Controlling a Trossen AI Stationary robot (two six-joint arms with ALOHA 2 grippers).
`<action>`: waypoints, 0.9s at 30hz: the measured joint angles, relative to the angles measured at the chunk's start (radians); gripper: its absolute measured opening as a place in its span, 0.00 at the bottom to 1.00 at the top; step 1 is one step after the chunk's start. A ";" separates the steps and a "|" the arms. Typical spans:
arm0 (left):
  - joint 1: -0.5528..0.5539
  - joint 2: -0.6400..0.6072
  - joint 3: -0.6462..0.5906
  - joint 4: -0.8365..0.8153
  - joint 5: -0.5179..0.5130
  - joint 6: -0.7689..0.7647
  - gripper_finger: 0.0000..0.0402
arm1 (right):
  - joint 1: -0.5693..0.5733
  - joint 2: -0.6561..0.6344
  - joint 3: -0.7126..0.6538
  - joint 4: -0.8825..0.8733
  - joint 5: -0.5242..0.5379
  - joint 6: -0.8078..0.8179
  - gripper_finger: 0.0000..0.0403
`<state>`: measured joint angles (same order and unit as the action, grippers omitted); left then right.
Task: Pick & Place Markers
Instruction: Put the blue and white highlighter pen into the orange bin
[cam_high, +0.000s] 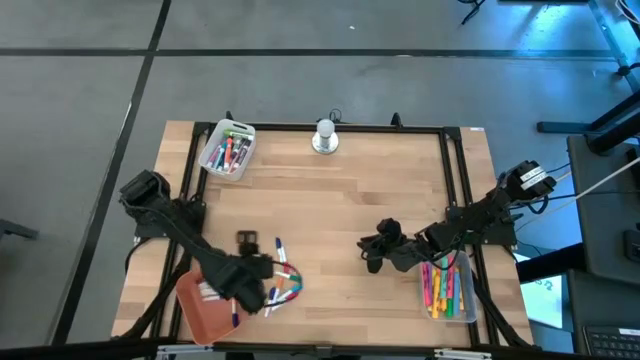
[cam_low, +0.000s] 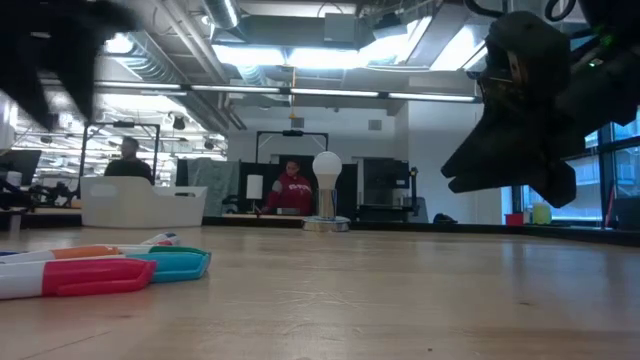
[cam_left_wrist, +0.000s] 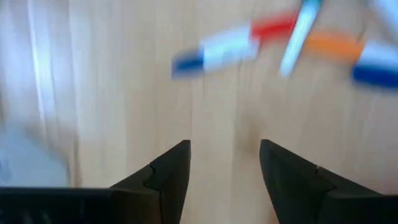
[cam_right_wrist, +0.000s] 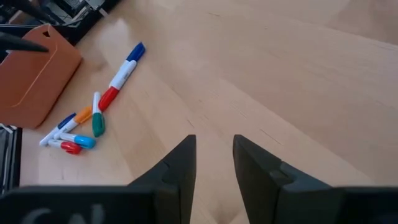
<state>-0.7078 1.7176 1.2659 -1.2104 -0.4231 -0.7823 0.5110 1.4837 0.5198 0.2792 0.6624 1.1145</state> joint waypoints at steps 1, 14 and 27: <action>0.022 0.000 0.000 0.049 -0.021 0.080 0.46 | 0.000 0.000 0.001 0.001 0.000 0.000 0.26; 0.259 0.089 0.000 0.294 0.023 0.632 0.38 | 0.028 0.005 0.002 -0.018 -0.001 0.000 0.26; 0.356 0.271 0.005 0.251 0.173 0.873 0.37 | 0.032 0.057 0.002 0.016 -0.036 0.007 0.26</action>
<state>-0.3515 1.9883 1.2713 -0.9592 -0.2503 0.0910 0.5430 1.5410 0.5214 0.2949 0.6264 1.1218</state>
